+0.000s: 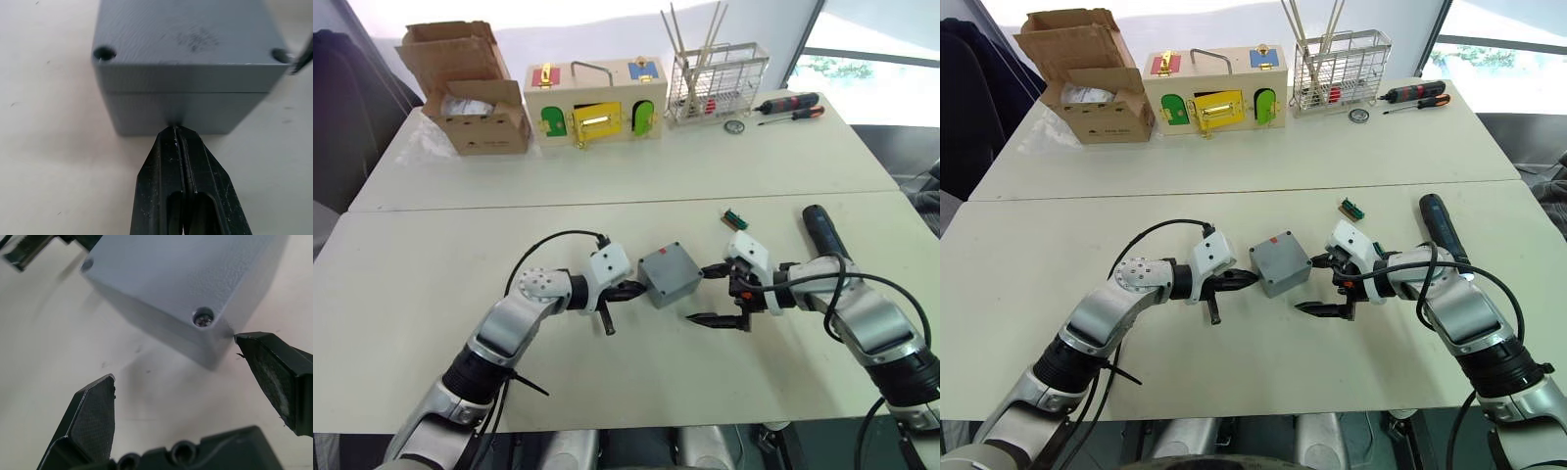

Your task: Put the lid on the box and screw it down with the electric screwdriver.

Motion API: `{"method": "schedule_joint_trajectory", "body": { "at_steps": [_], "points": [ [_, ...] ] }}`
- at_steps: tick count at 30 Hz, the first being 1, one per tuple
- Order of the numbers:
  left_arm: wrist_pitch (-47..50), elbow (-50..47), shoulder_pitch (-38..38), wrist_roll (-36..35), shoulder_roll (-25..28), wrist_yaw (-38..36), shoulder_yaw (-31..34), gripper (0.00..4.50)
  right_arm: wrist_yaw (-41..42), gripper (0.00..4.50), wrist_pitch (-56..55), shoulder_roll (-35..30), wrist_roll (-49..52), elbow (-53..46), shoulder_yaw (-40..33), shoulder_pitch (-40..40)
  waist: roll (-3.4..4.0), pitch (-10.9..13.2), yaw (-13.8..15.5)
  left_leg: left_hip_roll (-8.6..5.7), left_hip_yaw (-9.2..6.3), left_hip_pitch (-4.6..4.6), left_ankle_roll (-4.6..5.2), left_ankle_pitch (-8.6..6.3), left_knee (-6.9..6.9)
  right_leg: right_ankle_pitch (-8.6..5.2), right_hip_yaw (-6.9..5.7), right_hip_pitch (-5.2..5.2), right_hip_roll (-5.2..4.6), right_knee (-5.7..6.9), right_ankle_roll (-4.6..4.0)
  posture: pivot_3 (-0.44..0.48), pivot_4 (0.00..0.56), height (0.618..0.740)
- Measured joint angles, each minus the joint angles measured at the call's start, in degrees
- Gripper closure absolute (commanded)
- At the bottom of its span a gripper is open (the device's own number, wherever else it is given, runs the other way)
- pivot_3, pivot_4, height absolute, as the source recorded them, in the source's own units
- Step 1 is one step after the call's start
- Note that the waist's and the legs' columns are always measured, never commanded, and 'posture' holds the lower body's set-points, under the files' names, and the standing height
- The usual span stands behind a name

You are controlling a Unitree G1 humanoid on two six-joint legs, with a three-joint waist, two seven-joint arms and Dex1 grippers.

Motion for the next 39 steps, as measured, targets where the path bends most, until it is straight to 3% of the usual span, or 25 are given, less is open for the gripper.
{"method": "schedule_joint_trajectory", "body": {
  "at_steps": [16,20,23,26,29,32,38,39],
  "points": [
    [-1.40,1.49,-0.73,0.91,0.76,-1.90,0.23,4.50,-4.47,0.01,5.76,1.54,1.55,-5.92,-1.37,4.64,0.00,0.00,0.08,-0.02,0.01,0.00,0.00,0.00,0.01,0.00,0.01,0.00,-0.02,0.01,0.00,0.000,0.150,0.734],
    [-0.82,-1.23,-0.05,0.01,4.32,-3.76,0.72,4.50,-5.55,0.01,10.30,-1.91,5.57,-6.60,-11.63,5.32,-0.01,0.00,0.03,0.00,0.01,-0.01,0.00,0.00,0.01,0.00,0.03,0.00,-0.03,0.00,0.00,0.000,0.150,0.734],
    [1.17,-3.17,0.52,-2.35,7.33,-4.80,4.92,4.50,-7.04,0.01,15.91,-2.55,11.29,-6.63,-22.61,3.53,0.00,-0.01,-0.06,0.04,0.01,0.05,0.17,-0.10,-0.03,0.00,0.02,0.00,0.00,0.02,-0.01,0.000,0.150,0.734],
    [3.97,-5.38,0.15,-7.64,8.96,-7.83,8.52,4.50,-8.20,0.01,19.89,-2.22,16.41,-5.39,-28.54,1.09,0.00,0.00,-0.03,0.05,0.01,0.05,0.25,-0.14,-0.03,0.00,0.02,0.00,-0.01,0.02,-0.01,0.000,0.150,0.734],
    [5.39,-5.47,-2.61,-11.31,9.26,-9.36,11.01,4.50,-11.14,0.01,17.16,0.03,15.79,0.98,-30.32,-1.67,-0.08,-0.02,0.16,0.00,0.01,0.05,0.25,-0.14,0.02,0.00,0.01,0.10,-0.03,0.00,-0.01,0.000,0.150,0.734],
    [5.95,-5.75,-5.02,-13.19,7.15,-8.69,12.04,4.50,-16.00,0.01,6.11,3.88,8.59,10.40,-27.05,-3.70,-0.09,-0.03,-0.10,-0.02,0.10,0.07,0.03,-0.01,0.01,0.00,0.07,0.07,-0.05,0.00,0.00,0.000,0.150,0.734],
    [7.93,-9.10,-5.49,-15.39,4.23,-6.66,10.16,4.50,-19.68,1.75,-9.31,10.65,0.27,23.63,-20.07,-7.68,-0.08,-0.02,-1.33,0.02,0.15,0.05,0.00,0.00,-0.11,0.00,0.10,-0.10,-0.03,0.05,0.00,0.000,0.150,0.734],
    [8.02,-9.33,-5.39,-15.39,4.19,-6.42,10.12,4.50,-19.70,1.75,-10.68,10.82,-0.43,24.82,-19.55,-8.17,-0.08,-0.02,-1.42,0.01,0.15,0.05,-0.01,0.00,-0.10,0.00,0.11,-0.09,-0.03,0.05,0.00,0.000,0.150,0.734]
  ]
}}
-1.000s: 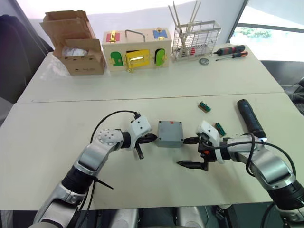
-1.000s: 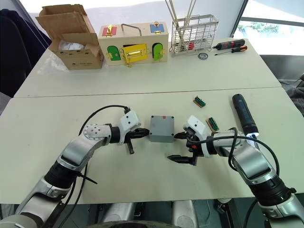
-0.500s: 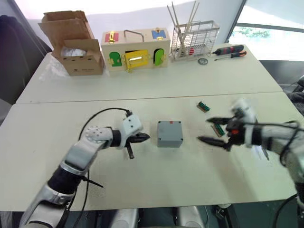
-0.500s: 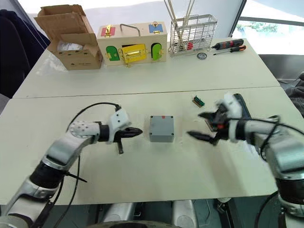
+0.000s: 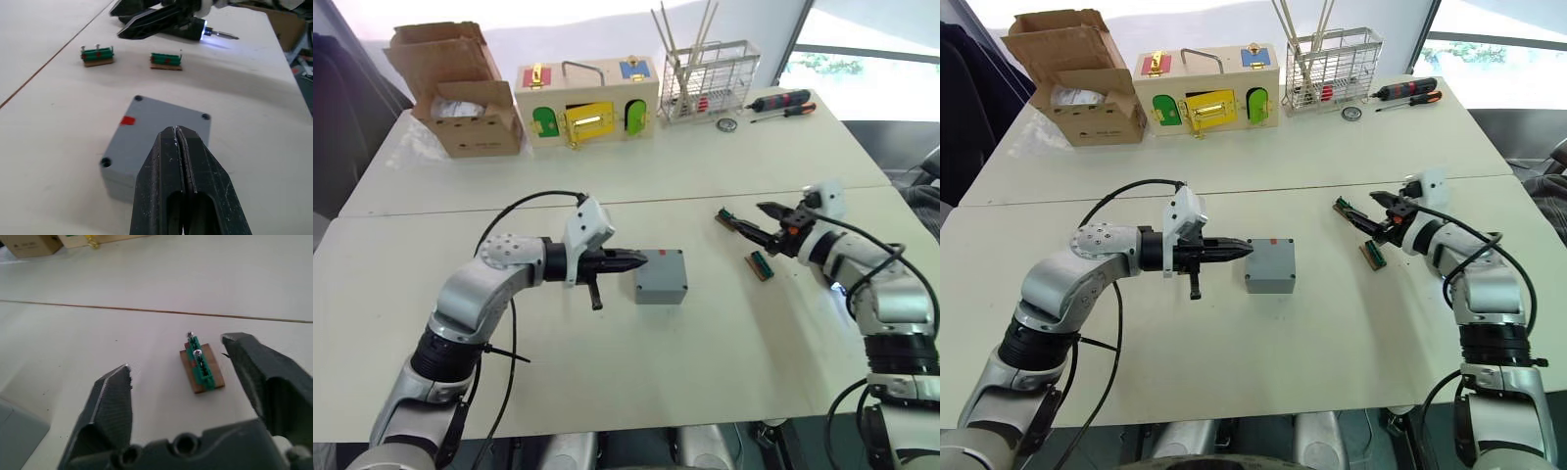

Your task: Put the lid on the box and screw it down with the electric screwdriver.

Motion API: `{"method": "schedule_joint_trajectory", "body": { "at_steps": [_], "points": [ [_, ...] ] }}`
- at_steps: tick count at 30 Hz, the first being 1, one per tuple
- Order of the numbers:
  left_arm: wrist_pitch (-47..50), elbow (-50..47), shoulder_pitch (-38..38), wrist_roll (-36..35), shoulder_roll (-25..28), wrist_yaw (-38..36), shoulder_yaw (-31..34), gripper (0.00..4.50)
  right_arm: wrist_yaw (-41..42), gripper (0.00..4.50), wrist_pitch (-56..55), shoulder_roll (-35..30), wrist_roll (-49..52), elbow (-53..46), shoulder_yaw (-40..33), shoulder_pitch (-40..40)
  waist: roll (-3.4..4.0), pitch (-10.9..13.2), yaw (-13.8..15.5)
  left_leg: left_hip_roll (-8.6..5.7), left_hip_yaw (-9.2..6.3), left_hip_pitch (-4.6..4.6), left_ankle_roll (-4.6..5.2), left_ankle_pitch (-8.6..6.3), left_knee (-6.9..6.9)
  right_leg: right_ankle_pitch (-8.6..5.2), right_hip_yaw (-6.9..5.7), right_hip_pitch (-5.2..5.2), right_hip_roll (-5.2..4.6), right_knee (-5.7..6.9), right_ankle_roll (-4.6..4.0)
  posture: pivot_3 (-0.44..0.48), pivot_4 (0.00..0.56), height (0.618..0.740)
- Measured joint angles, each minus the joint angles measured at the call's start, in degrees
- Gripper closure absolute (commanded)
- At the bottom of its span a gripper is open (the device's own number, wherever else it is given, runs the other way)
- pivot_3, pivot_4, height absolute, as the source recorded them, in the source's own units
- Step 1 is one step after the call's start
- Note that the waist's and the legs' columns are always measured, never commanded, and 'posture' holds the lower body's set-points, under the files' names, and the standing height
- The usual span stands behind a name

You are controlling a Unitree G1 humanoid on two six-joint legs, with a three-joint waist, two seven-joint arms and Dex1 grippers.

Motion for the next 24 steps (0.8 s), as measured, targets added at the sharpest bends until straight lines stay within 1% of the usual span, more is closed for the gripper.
{"method": "schedule_joint_trajectory", "body": {
  "at_steps": [6,13,18,24],
  "points": [
    [1.00,-0.64,0.83,-0.02,0.06,1.56,-0.01,4.50,0.10,1.75,-6.21,1.37,-3.28,8.61,2.20,-3.01,0.00,0.00,-0.03,-0.01,0.00,0.00,0.00,0.00,0.03,0.00,0.01,0.03,0.00,-0.01,0.00,0.000,0.150,0.734],
    [1.04,-2.31,1.89,-0.03,1.17,2.23,-0.03,4.50,0.94,1.75,-9.73,3.02,-5.35,18.28,4.00,-7.63,0.00,0.00,-0.05,-0.01,-0.01,0.00,0.00,0.00,0.02,0.00,0.02,0.03,0.00,-0.03,0.00,0.000,0.150,0.734],
    [0.99,-2.32,1.96,0.12,2.81,2.66,-0.01,4.50,1.12,1.75,-11.32,4.11,-5.97,22.75,4.01,-9.92,0.01,0.00,-0.13,-0.01,0.00,0.00,0.00,0.00,0.02,0.00,0.03,0.03,0.00,-0.03,0.00,0.000,0.150,0.734],
    [0.90,-2.32,2.47,0.23,3.64,3.39,-0.03,4.50,1.44,1.75,-12.82,5.02,-6.20,24.97,4.19,-11.38,0.01,0.00,-0.07,-0.01,-0.02,0.00,0.00,0.00,0.02,0.00,0.03,0.03,0.00,-0.03,0.00,0.000,0.150,0.734]
  ]
}}
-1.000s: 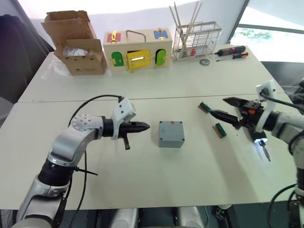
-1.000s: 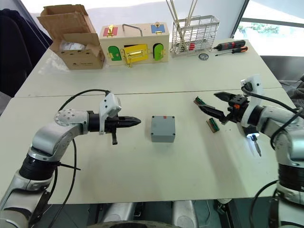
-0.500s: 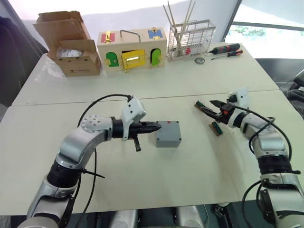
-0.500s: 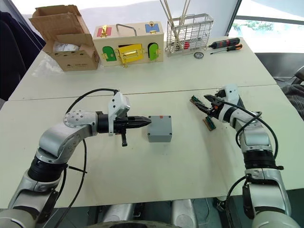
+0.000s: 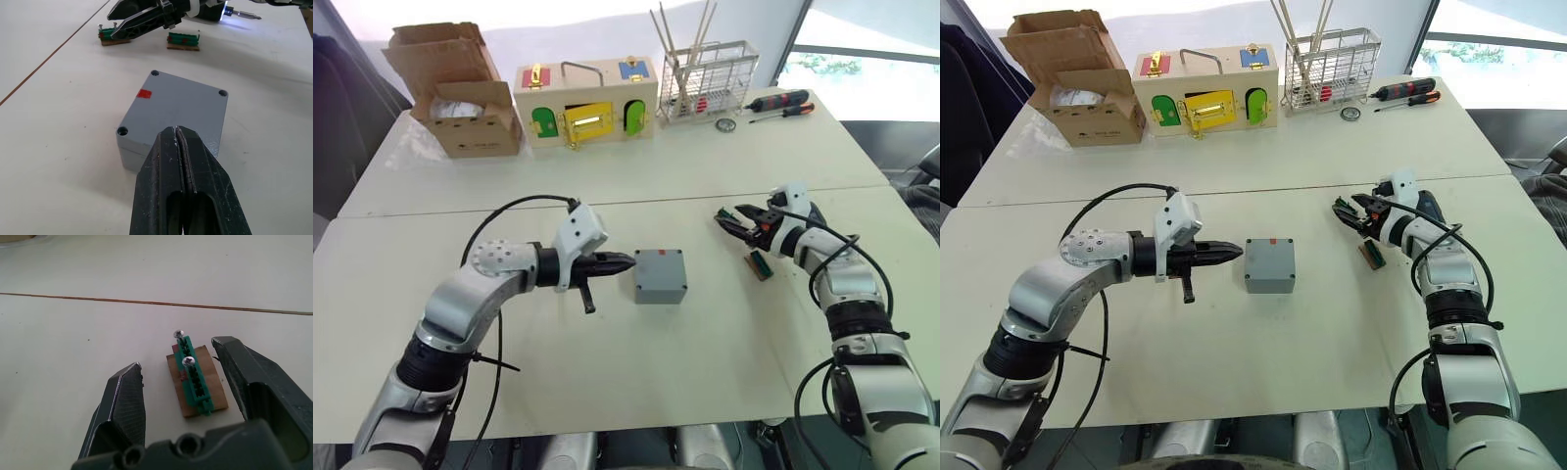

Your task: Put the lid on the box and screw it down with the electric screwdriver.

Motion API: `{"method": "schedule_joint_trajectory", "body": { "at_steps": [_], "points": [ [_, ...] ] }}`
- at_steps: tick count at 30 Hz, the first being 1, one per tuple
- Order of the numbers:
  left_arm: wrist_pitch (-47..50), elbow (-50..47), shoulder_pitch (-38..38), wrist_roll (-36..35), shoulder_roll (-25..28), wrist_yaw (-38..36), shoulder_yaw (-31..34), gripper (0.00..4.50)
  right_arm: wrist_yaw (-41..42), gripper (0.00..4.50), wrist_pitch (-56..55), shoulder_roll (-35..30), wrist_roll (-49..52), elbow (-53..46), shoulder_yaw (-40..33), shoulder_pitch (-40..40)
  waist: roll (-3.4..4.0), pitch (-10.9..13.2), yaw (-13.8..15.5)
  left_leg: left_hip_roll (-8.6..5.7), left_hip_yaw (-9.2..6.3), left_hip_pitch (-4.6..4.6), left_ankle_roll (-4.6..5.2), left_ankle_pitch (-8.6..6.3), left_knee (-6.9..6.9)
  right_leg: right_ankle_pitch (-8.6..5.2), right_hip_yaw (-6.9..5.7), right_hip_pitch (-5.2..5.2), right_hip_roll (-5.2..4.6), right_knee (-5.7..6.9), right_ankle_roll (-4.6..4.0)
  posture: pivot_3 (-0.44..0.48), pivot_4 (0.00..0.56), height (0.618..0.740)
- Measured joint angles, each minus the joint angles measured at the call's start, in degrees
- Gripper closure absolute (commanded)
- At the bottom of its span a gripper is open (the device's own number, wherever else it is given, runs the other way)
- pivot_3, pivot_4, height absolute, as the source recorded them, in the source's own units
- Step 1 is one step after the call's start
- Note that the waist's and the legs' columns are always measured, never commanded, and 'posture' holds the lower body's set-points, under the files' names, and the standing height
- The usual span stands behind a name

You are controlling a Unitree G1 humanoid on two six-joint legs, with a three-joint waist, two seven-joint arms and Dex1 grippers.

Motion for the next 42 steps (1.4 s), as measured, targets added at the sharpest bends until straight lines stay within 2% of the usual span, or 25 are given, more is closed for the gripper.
{"method": "schedule_joint_trajectory", "body": {
  "at_steps": [1,2,3,6,7,19,30,33,36,39,42],
  "points": [
    [-0.01,0.00,0.15,0.01,0.00,0.08,-0.07,4.50,-0.05,1.75,-0.09,0.03,-0.05,0.40,0.00,-0.16,0.00,0.00,0.00,0.00,0.00,0.00,0.00,0.00,0.00,0.00,0.00,0.00,0.00,0.00,0.00,0.000,0.150,0.734],
    [-0.09,0.00,0.24,0.05,0.01,0.18,-0.16,4.50,-0.20,2.38,-0.27,0.17,-0.13,0.91,0.00,-0.38,0.00,0.00,-0.02,0.00,0.00,0.00,0.00,0.00,0.00,0.00,0.00,0.00,0.00,0.00,0.00,0.000,0.150,0.734],
    [-0.17,0.00,0.25,0.08,0.00,0.30,-0.38,4.50,-0.43,2.58,-0.61,0.37,-0.31,1.40,0.00,-0.53,0.00,0.00,-0.03,0.00,0.00,0.00,0.00,0.00,0.00,0.00,0.00,0.00,0.00,0.01,0.00,0.000,0.150,0.734],
    [-0.20,0.00,0.29,0.08,-0.04,0.45,-1.37,4.50,-0.58,4.14,-1.25,0.70,-0.52,1.86,0.01,-0.62,0.00,0.00,-0.05,0.00,0.00,0.00,0.00,0.00,0.00,0.00,0.00,0.00,0.00,0.01,0.00,0.000,0.150,0.734],
    [-0.20,0.00,0.31,0.08,-0.03,0.50,-1.59,4.50,-0.59,4.44,-1.33,0.74,-0.54,1.93,0.01,-0.62,0.00,0.00,-0.04,0.00,0.00,0.00,0.00,0.00,0.00,0.00,0.00,0.00,0.00,0.01,0.00,0.000,0.150,0.734],
    [-0.26,0.00,0.34,0.05,-0.03,1.06,-1.81,4.50,-1.44,4.44,-1.72,0.78,-0.38,2.18,-0.39,-0.73,0.00,0.00,-0.04,0.00,0.00,0.00,0.00,0.00,0.00,0.00,0.00,0.00,0.00,0.01,0.00,0.000,0.150,0.734],
    [-1.51,0.38,0.52,0.01,-0.07,1.48,-1.78,4.50,-1.59,4.44,4.47,-0.19,1.41,-10.65,-2.51,0.97,0.00,0.00,0.00,0.00,0.00,0.00,0.00,0.00,0.00,0.00,0.00,0.00,0.00,0.02,0.00,0.000,0.150,0.734],
    [-1.67,0.76,0.49,-0.04,0.05,1.38,-1.72,4.50,-1.09,4.44,8.50,-0.62,3.51,-16.86,-3.24,2.74,0.01,0.00,0.09,0.01,-0.01,0.00,0.00,0.00,0.00,0.00,0.00,-0.01,0.00,0.02,0.00,0.000,0.150,0.734],
    [-1.68,0.76,0.55,-0.24,1.01,1.08,-0.82,4.50,0.47,4.44,16.08,-1.30,9.41,-27.58,-5.00,5.57,0.01,0.00,0.07,0.01,-0.02,0.00,0.01,0.00,-0.01,0.00,0.00,-0.01,0.00,0.02,0.00,0.000,0.150,0.734],
    [-1.23,0.26,3.27,-1.47,3.92,0.18,2.09,4.50,2.52,4.44,25.54,-2.07,17.82,-42.29,-5.30,11.74,0.01,0.00,0.05,0.05,-0.10,0.00,0.02,-0.01,-0.06,0.00,-0.04,-0.02,0.02,0.02,0.00,0.000,0.150,0.734],
    [-1.08,0.15,4.18,-2.16,4.85,0.05,3.22,4.50,2.48,4.44,31.46,-1.95,22.00,-49.03,-3.94,15.08,0.01,0.00,0.13,0.01,-0.06,0.00,0.17,-0.10,0.03,0.00,0.00,0.02,0.00,0.04,0.00,0.000,0.150,0.734]
  ]
}}
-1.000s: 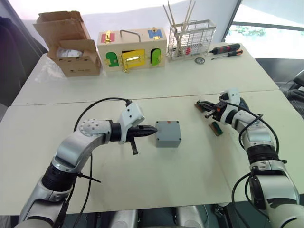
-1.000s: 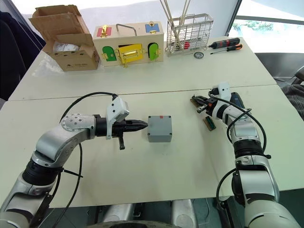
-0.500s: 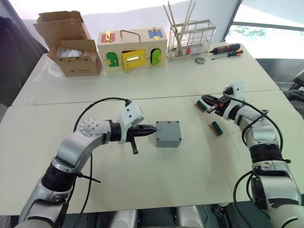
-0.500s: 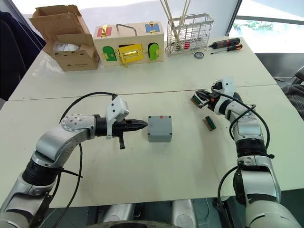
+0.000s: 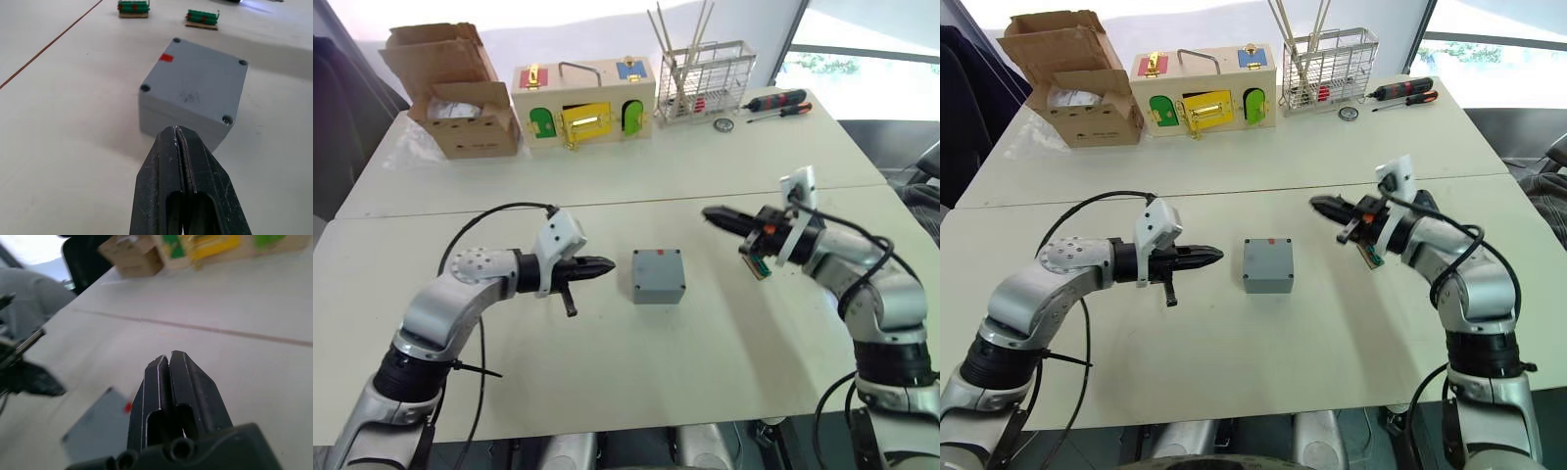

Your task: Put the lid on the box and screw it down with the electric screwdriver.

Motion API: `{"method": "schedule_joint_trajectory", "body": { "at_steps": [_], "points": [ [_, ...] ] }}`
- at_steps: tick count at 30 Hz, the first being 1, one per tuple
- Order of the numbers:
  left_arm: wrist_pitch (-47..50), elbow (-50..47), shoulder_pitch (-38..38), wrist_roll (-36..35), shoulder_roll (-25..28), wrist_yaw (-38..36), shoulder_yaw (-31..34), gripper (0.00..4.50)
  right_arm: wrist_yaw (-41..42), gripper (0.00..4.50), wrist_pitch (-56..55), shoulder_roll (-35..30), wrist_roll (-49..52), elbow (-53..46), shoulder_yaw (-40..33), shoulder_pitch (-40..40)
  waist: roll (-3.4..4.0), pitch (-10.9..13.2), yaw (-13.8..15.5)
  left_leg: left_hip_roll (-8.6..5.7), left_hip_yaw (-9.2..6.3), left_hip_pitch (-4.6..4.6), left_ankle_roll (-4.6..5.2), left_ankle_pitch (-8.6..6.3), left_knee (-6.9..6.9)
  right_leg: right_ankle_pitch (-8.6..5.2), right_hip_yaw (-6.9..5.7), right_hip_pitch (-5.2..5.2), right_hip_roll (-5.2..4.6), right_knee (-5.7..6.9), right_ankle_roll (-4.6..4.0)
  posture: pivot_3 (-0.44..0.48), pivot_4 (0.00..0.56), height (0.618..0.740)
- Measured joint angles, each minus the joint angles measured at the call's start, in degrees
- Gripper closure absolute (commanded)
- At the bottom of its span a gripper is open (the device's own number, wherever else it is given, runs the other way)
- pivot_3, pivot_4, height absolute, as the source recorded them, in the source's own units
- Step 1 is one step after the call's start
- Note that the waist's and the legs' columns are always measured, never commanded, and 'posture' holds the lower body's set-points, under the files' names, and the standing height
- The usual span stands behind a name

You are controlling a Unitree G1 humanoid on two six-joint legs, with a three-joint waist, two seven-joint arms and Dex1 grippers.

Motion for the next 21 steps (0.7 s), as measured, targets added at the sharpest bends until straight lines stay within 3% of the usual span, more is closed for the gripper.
{"method": "schedule_joint_trajectory", "body": {
  "at_steps": [8,21],
  "points": [
    [1.21,-1.09,0.45,-1.10,0.08,0.14,0.04,4.50,-2.73,4.44,2.10,2.47,0.15,-3.57,4.77,2.04,0.00,0.00,0.05,-0.01,0.00,0.00,-0.12,0.07,-0.01,0.00,-0.01,0.00,0.00,-0.02,0.00,0.000,0.150,0.734],
    [3.00,-3.96,0.89,-3.50,0.20,0.41,0.04,4.50,-2.09,4.44,-2.36,2.13,-3.04,0.52,6.60,2.38,-0.01,0.00,0.08,-0.01,0.00,0.00,-0.12,0.07,-0.01,0.00,-0.01,0.01,0.00,-0.01,0.00,0.000,0.150,0.734]
  ]
}}
